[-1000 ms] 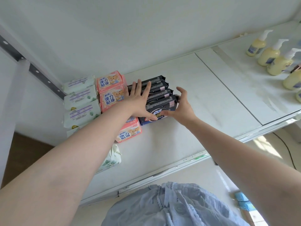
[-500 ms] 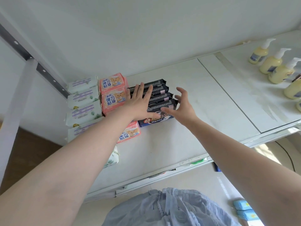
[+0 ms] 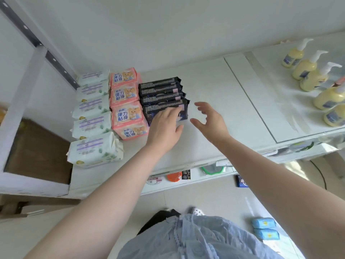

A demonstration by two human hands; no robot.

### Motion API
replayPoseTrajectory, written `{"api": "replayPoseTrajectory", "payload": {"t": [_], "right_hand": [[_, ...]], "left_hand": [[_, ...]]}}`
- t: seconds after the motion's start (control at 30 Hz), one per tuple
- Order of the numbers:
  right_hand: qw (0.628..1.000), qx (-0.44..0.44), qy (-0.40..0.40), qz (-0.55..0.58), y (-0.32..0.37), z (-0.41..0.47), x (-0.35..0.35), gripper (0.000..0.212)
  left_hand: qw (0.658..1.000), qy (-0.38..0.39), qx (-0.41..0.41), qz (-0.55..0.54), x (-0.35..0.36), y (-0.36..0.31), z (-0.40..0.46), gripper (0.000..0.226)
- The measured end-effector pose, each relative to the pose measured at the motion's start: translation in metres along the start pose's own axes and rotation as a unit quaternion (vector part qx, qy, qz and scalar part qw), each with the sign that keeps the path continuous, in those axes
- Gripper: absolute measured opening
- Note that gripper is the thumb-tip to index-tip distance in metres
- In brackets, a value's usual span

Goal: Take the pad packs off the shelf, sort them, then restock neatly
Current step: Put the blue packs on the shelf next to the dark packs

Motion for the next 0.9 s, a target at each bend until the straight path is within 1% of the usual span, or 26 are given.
{"api": "replayPoseTrajectory", "payload": {"t": [0.13,0.27,0.43,0.53,0.67,0.9], "right_hand": [[0.999,0.001,-0.032,-0.010,-0.004,-0.045,-0.016,0.044],[0.997,0.022,-0.069,-0.030,-0.007,-0.099,-0.038,0.041],[0.988,0.092,-0.104,-0.066,-0.017,-0.187,-0.060,0.040],[0.983,0.135,-0.100,-0.080,-0.028,-0.244,-0.068,0.038],[0.971,0.192,-0.088,-0.108,-0.047,-0.307,-0.091,0.042],[0.957,0.246,-0.079,-0.135,-0.090,-0.386,-0.152,0.046]], "left_hand": [[1.000,0.006,0.007,-0.017,0.010,-0.017,-0.033,0.051],[0.998,0.033,0.052,-0.034,0.023,-0.045,-0.066,0.050],[0.989,0.093,0.106,-0.054,0.051,-0.070,-0.126,0.049],[0.982,0.129,0.126,-0.060,0.071,-0.082,-0.161,0.049],[0.972,0.178,0.150,-0.032,0.097,-0.103,-0.197,0.050],[0.963,0.211,0.165,0.013,0.143,-0.162,-0.233,0.050]]}}
Point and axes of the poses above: each hand's wrist, its own z-axis towards the middle knuckle, its own x-axis out of the palm, y = z × x, the point moved 8 cm from there along z, towards the middle knuckle, and after that the axes turned 13 degrees about -x, right-handed, at the moved point
